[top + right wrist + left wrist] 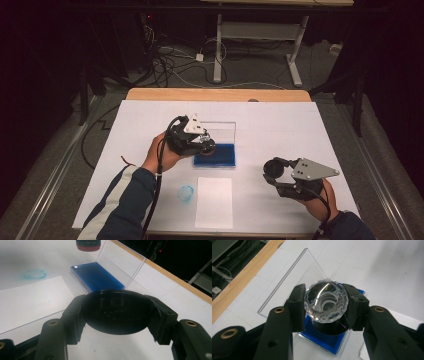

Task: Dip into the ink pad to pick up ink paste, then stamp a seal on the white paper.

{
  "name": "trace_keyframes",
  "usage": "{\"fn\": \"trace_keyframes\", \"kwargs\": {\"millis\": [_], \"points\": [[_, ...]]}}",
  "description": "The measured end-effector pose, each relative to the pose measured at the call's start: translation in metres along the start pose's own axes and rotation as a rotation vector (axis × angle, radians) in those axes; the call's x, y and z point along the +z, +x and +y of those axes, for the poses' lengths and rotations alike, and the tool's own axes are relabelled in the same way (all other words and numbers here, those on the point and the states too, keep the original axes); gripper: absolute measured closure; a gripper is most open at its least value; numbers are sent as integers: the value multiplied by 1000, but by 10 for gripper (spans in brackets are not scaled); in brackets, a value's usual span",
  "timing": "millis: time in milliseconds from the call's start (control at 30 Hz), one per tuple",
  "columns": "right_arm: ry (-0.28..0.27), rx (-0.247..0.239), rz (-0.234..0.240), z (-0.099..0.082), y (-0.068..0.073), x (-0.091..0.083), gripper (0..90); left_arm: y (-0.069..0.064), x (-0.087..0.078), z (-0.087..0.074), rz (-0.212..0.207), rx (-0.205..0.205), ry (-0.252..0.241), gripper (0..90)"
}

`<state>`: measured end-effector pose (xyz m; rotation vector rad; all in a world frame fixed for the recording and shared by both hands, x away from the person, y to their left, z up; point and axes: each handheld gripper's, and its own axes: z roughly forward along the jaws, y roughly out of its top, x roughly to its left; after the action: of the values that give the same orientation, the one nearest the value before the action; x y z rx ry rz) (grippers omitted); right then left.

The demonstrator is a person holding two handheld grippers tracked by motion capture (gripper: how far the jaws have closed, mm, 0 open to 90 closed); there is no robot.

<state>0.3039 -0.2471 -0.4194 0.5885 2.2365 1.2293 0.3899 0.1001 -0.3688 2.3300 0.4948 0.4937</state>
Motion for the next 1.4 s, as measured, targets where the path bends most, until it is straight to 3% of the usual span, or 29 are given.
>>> {"fn": "trace_keyframes", "kwargs": {"millis": [333, 767, 1400], "points": [[1, -5, 4, 0, 2, -1, 387, -9, -12, -1, -5, 23, -17, 548], [8, -10, 8, 0, 4, 1, 387, -20, -11, -4, -34, 50, -6, 547], [20, -9, 7, -2, 5, 2, 387, -45, -16, -10, -113, 101, -20, 548]]}}
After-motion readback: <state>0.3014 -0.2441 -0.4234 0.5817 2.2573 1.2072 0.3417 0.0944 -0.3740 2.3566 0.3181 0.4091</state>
